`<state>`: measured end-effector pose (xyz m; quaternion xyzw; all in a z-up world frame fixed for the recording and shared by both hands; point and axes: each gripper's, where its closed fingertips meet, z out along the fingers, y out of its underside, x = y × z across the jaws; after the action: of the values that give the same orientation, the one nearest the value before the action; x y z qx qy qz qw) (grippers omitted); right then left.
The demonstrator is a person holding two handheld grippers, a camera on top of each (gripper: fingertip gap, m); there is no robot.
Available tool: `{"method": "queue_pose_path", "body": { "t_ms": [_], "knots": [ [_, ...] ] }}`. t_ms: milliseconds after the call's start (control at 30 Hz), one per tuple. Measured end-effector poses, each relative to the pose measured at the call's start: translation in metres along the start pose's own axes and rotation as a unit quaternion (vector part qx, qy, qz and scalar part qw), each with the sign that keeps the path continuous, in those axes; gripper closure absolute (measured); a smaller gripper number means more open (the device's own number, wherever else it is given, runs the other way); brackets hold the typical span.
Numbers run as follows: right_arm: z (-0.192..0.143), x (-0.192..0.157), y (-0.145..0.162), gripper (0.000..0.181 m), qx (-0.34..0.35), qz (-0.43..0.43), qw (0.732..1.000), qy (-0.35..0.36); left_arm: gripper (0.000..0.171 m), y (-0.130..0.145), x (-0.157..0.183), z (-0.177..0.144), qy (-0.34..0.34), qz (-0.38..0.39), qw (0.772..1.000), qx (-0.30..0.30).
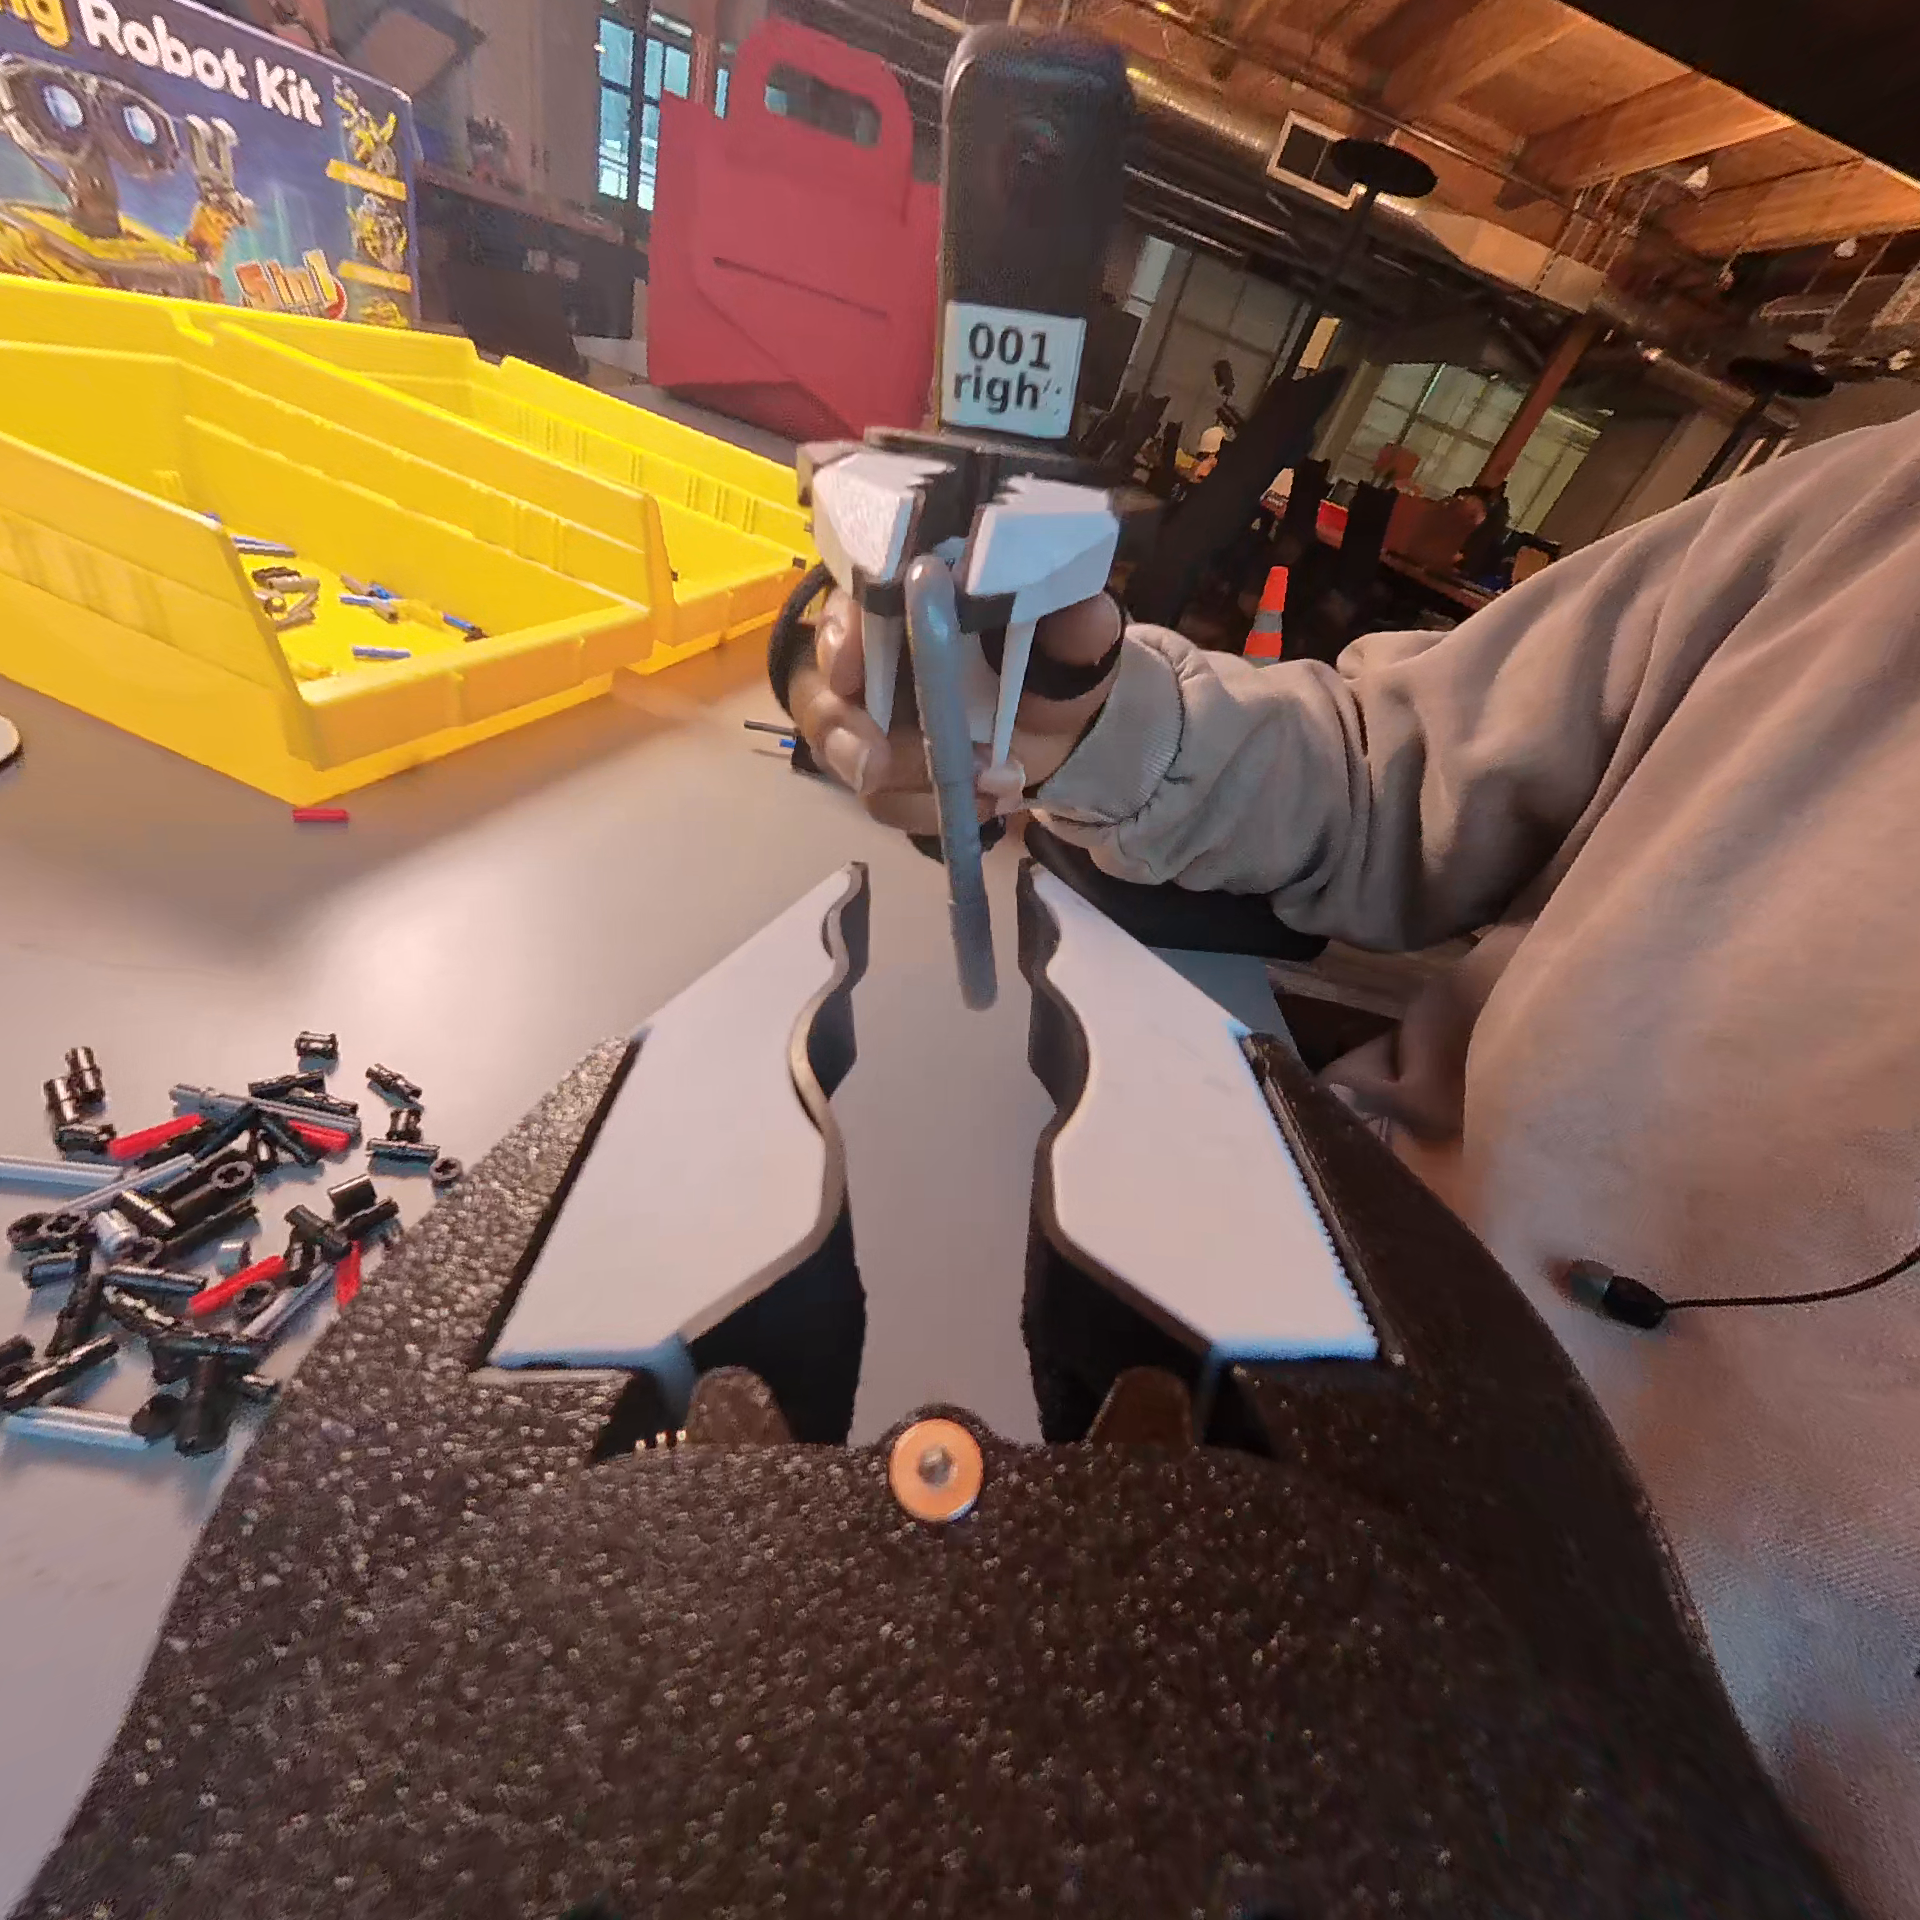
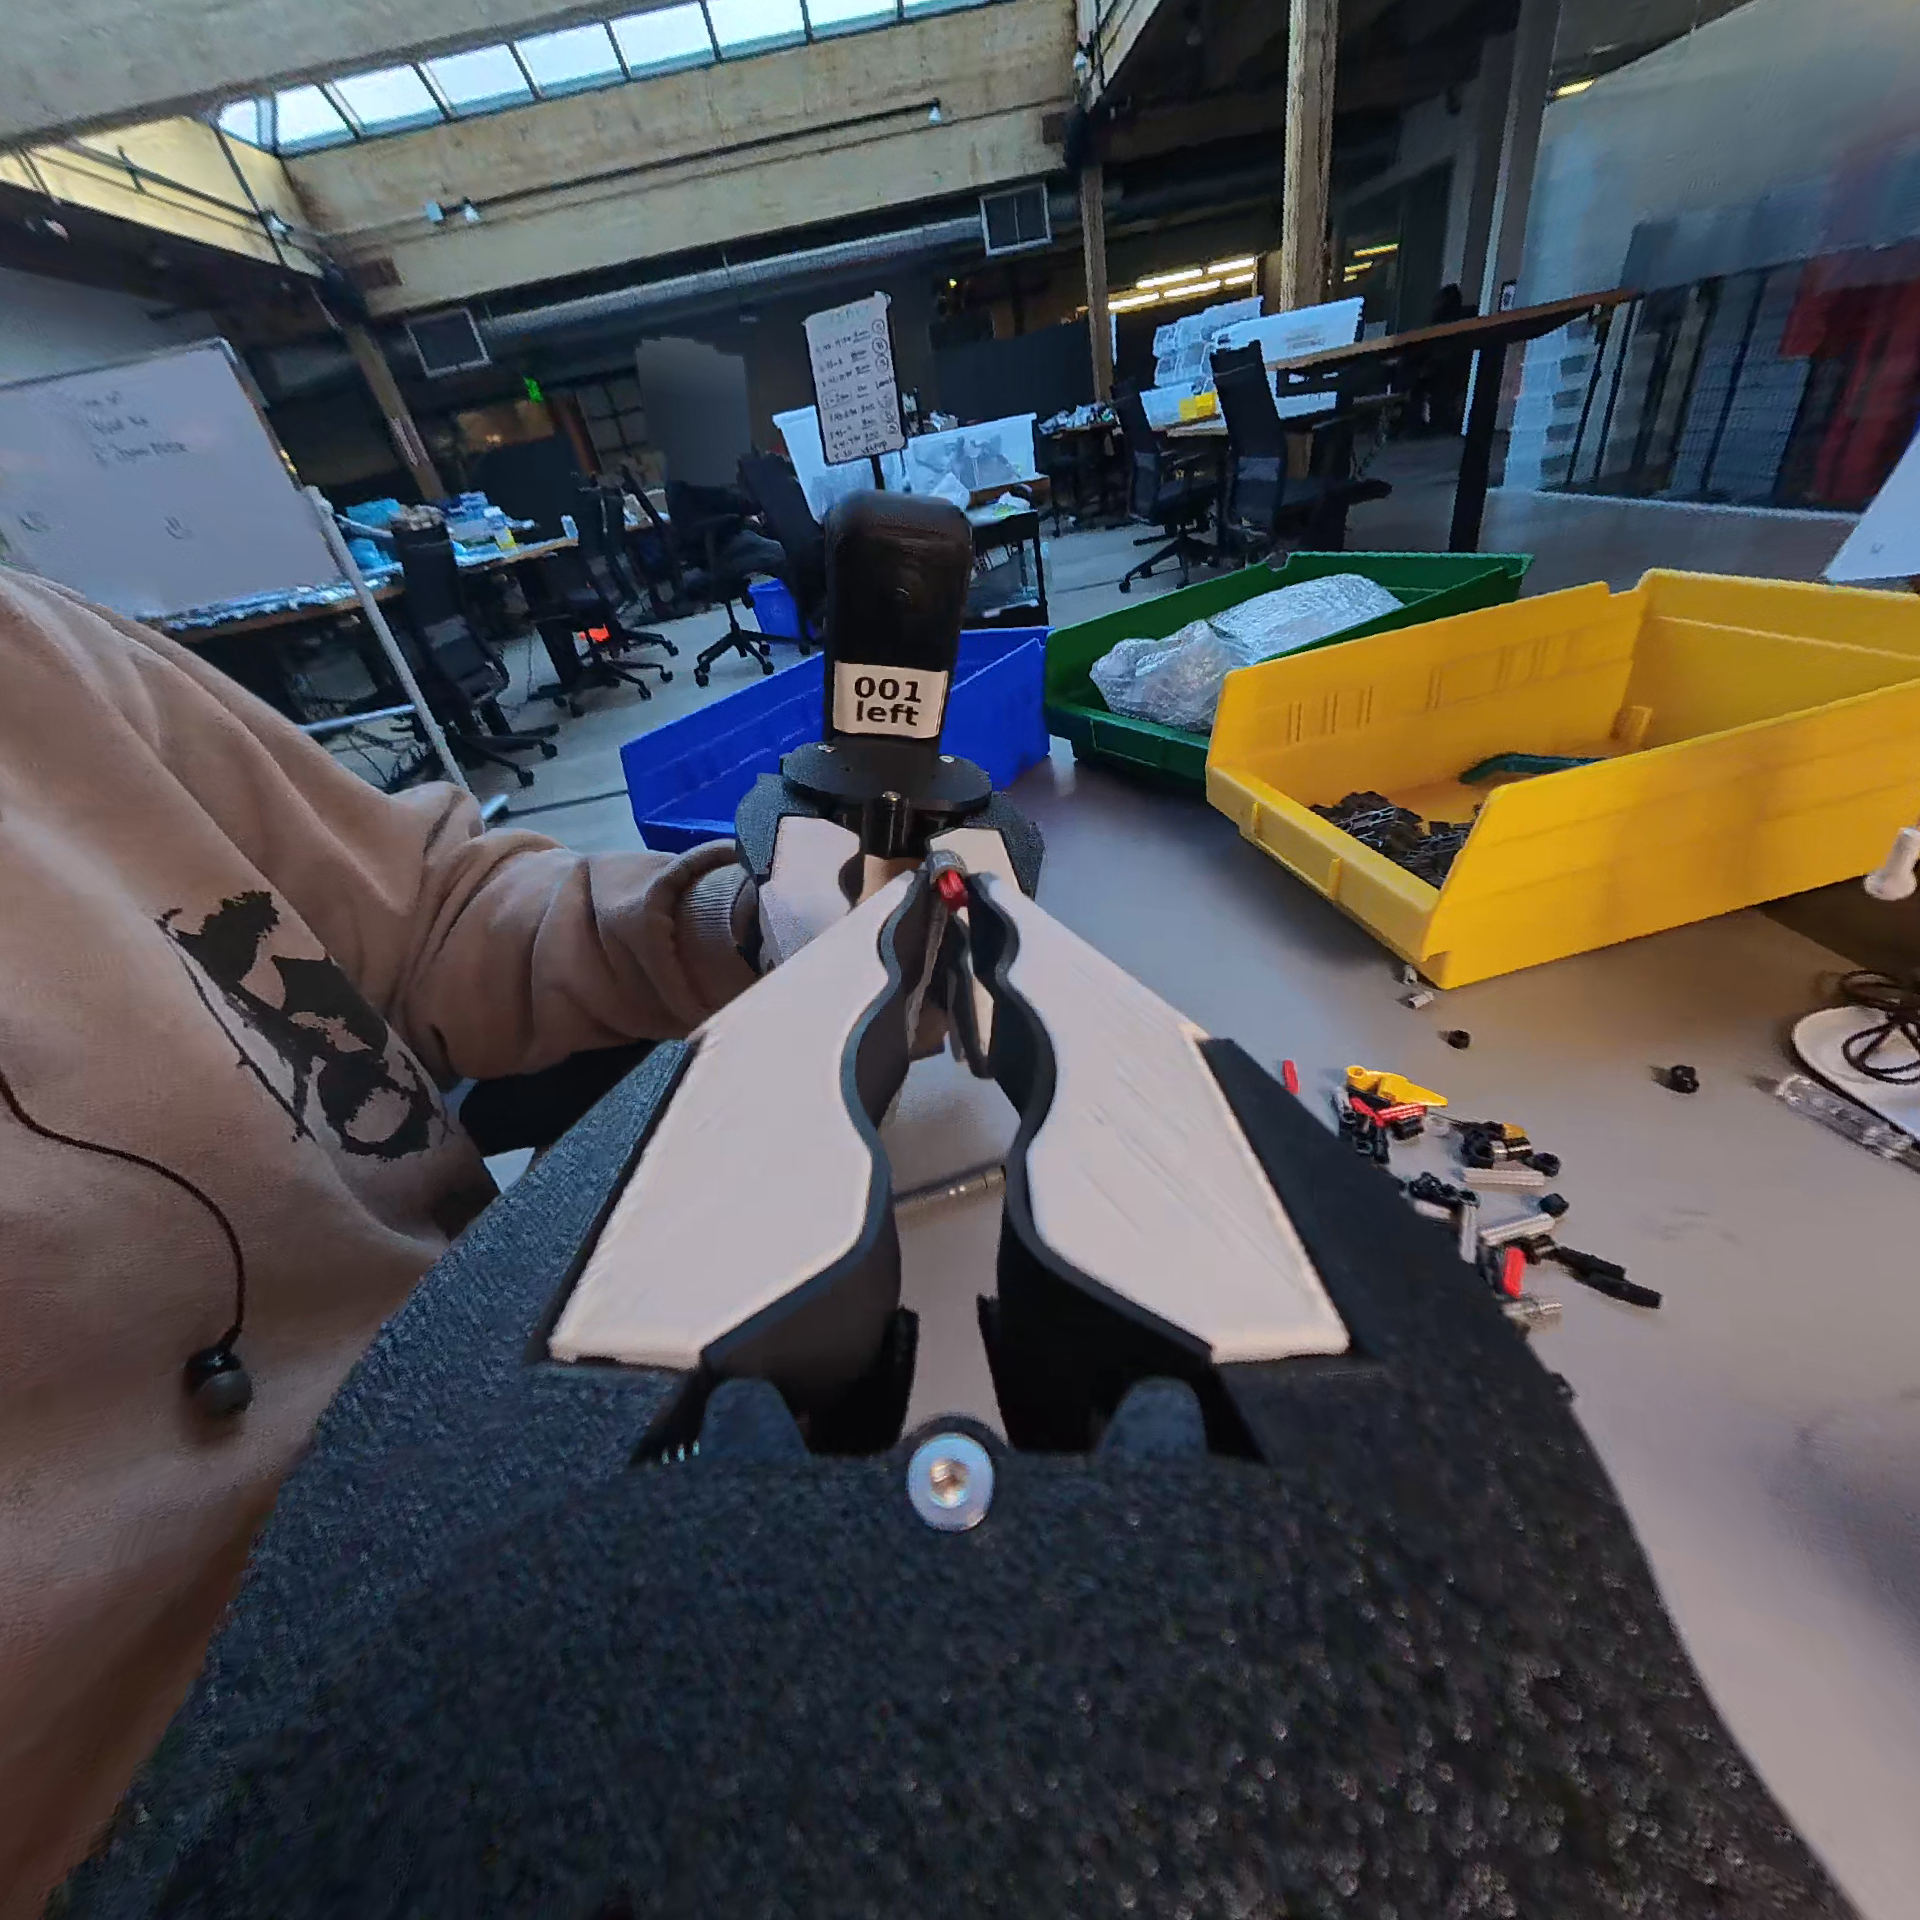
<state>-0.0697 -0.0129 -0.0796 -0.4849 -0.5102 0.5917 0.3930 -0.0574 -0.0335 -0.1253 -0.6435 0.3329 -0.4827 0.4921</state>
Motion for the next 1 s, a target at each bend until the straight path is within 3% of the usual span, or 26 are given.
{"method": "queue_pose_path", "body": {
  "t_ms": [67,133,333,467,667,733,767,800,833,867,933,1000],
  "knots": [
    [0.0,-0.002,0.004,0.176,0.008,0.008,1.0,-0.004,0.149,-0.002,0.005,0.002,0.01,0.0,1.0,0.008],
    [0.001,-0.003,0.009,0.176,0.01,0.011,1.0,-0.009,0.164,-0.001,0.007,0.004,0.013,-0.002,1.0,0.005],
    [0.005,-0.011,0.029,0.163,-0.023,0.029,0.998,-0.044,0.166,0.014,0.008,0.007,0.018,-0.009,0.999,-0.044],
    [0.009,-0.014,0.039,0.176,-0.045,0.018,0.998,-0.048,0.166,0.021,0.005,0.01,0.011,-0.014,0.998,-0.061],
    [0.004,-0.013,0.014,0.179,0.036,0.061,0.996,-0.051,0.165,0.0,0.01,0.007,0.042,-0.068,0.997,0.005],
    [0.002,-0.012,0.007,0.178,0.066,0.071,0.994,-0.055,0.166,0.005,0.007,0.009,0.033,-0.068,0.997,-0.01],
    [-0.017,-0.008,-0.033,0.178,0.184,0.107,0.975,-0.069,0.165,0.038,-0.001,0.013,0.001,-0.051,0.994,-0.091],
    [-0.048,0.003,-0.075,0.178,0.274,0.146,0.947,-0.085,0.165,0.059,-0.004,0.017,-0.007,-0.059,0.991,-0.121],
    [-0.067,0.009,-0.099,0.178,0.29,0.08,0.953,-0.045,0.166,0.05,0.001,0.021,0.011,-0.088,0.992,-0.085],
    [-0.071,0.006,-0.103,0.178,0.252,0.007,0.968,-0.005,0.166,0.03,0.002,0.021,0.007,-0.074,0.996,-0.051],
    [-0.069,-0.001,-0.094,0.178,0.221,0.002,0.975,0.0,0.166,0.007,-0.003,0.021,0.0,-0.053,0.998,-0.039],
    [-0.065,0.011,-0.068,0.177,0.207,0.048,0.977,0.01,0.166,0.028,-0.015,0.025,-0.024,-0.054,0.992,-0.113]
  ]
}}
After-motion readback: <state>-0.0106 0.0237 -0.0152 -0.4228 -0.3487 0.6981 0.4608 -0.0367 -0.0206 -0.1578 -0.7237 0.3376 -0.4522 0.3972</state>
